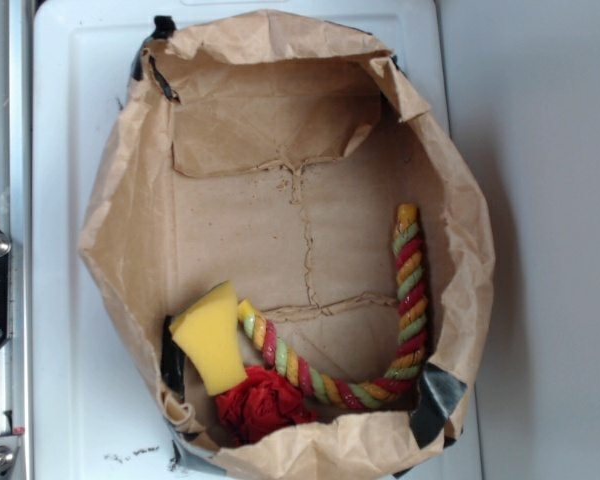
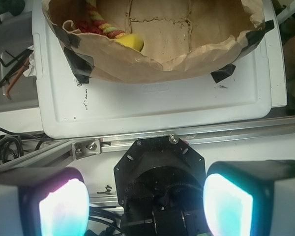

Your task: Grab the green sponge.

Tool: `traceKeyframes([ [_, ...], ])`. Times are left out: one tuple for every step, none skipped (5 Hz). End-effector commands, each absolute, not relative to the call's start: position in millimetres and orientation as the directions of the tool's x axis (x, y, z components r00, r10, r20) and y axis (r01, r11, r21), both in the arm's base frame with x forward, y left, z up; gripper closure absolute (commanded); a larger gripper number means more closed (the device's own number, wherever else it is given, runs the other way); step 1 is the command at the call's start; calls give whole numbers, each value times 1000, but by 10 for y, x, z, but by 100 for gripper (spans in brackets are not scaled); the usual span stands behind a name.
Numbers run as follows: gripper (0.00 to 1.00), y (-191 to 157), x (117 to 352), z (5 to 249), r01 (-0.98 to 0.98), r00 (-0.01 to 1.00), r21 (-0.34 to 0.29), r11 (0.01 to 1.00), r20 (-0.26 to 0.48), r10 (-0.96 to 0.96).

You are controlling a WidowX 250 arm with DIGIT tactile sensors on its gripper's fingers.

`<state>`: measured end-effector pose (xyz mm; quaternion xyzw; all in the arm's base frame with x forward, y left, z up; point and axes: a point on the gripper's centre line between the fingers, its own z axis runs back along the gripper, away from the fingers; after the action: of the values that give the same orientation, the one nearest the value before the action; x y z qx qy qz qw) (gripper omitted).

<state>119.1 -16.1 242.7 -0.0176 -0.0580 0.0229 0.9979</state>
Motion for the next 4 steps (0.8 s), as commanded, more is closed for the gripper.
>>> traceKeyframes([
  [0,-161,1191,2427,-44,992,-38,998,115,48],
  [0,-100,1620,2372,51,981,33,998,187,-56],
  [0,4,1946,2287,132,965,79,988,218,-146],
  [0,49,2221,2137,252,935,107,962,228,-270],
])
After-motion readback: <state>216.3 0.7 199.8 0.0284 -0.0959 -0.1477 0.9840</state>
